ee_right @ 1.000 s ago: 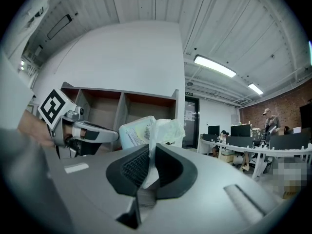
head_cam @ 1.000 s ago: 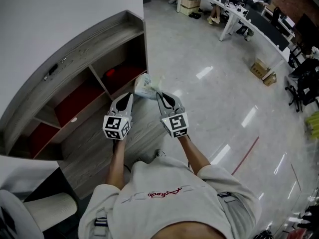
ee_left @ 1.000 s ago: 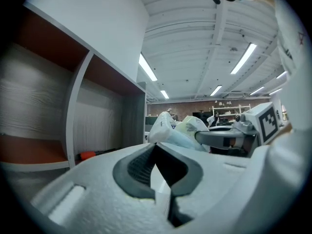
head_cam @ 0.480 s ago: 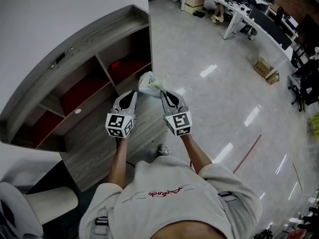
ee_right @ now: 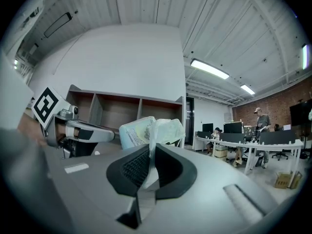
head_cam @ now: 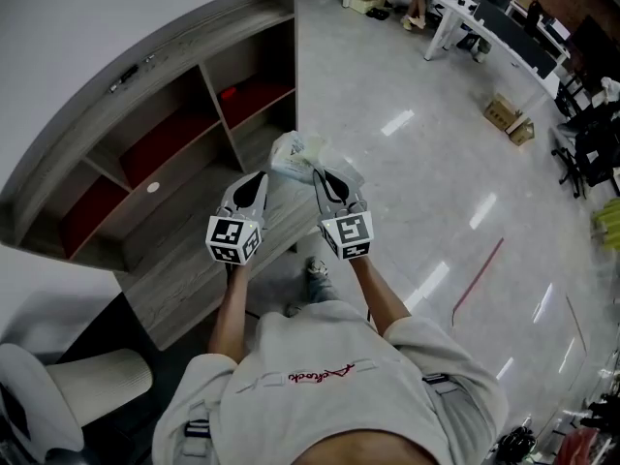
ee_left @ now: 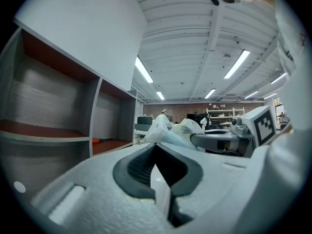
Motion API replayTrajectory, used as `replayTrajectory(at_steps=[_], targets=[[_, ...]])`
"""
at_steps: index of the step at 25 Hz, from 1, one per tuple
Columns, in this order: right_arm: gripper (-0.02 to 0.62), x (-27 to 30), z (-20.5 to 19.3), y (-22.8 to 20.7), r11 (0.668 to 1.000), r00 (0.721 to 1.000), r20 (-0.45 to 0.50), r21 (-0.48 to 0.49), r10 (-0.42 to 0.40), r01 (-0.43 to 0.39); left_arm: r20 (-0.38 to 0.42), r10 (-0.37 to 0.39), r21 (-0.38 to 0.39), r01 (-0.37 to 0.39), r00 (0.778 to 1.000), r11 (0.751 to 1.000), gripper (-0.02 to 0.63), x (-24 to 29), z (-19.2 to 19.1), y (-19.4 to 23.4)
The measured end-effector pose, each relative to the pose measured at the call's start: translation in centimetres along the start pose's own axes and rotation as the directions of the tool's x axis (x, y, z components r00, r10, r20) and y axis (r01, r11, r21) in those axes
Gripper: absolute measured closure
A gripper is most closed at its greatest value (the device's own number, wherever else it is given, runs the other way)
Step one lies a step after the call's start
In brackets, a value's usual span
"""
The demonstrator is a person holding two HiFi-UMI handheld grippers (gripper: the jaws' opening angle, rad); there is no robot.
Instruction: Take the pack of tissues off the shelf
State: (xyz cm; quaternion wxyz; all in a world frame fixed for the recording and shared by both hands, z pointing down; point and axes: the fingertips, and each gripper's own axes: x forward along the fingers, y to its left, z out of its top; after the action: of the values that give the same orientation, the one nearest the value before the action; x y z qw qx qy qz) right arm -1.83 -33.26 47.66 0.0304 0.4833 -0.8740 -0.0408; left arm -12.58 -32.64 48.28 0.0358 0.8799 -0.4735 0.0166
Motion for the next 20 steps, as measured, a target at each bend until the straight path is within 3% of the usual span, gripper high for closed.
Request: replayTrajectory(at_steps=[20], targets=[[0.583, -6.2, -1.2, 2.6, 1.000, 1.000, -0.012, 0.014, -0.021, 0.021, 0.014, 0.003, 0.001, -0.003, 1.000, 1.000, 0.607, -4.8, -1.1, -4.1]])
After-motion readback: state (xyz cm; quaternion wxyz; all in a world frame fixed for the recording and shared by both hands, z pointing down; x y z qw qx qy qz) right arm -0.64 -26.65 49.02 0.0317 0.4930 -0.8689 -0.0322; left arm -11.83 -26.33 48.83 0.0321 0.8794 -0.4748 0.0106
